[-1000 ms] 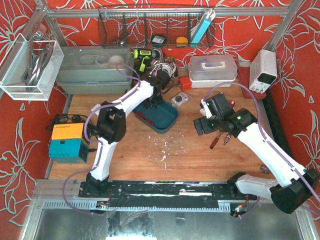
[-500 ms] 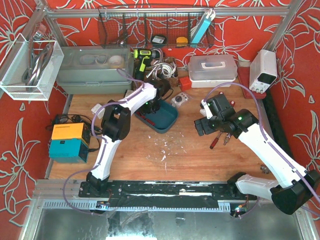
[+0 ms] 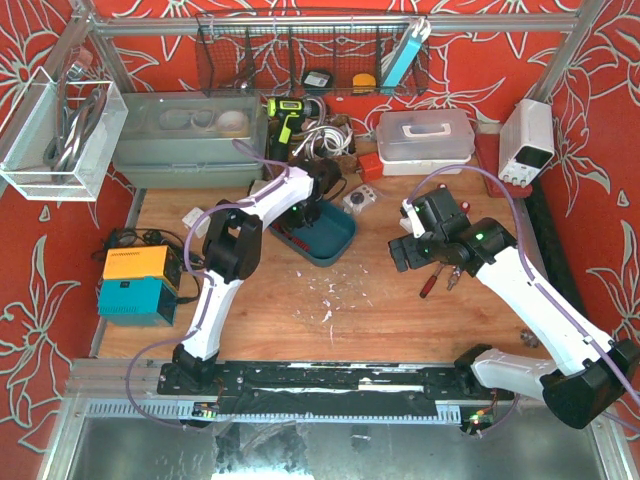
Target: Install the large spring
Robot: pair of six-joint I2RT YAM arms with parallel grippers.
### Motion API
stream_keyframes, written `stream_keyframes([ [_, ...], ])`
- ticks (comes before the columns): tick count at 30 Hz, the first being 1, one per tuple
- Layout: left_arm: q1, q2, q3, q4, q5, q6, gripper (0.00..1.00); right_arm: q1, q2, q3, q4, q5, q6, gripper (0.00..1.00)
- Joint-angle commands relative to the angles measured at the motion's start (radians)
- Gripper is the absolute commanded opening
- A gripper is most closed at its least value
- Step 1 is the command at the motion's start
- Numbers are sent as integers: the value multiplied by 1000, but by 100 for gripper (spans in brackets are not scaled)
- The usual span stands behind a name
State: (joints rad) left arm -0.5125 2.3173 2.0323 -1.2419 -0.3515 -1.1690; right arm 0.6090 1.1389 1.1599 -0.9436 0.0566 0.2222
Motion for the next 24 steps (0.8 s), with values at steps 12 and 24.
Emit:
stream_keyframes([
  [12, -3, 29, 50, 139, 26, 26, 61, 1, 4, -8, -29, 40, -26, 99],
  [24, 31, 28, 62, -75, -11, -108, 70, 1, 20, -10, -12, 29, -21, 99],
])
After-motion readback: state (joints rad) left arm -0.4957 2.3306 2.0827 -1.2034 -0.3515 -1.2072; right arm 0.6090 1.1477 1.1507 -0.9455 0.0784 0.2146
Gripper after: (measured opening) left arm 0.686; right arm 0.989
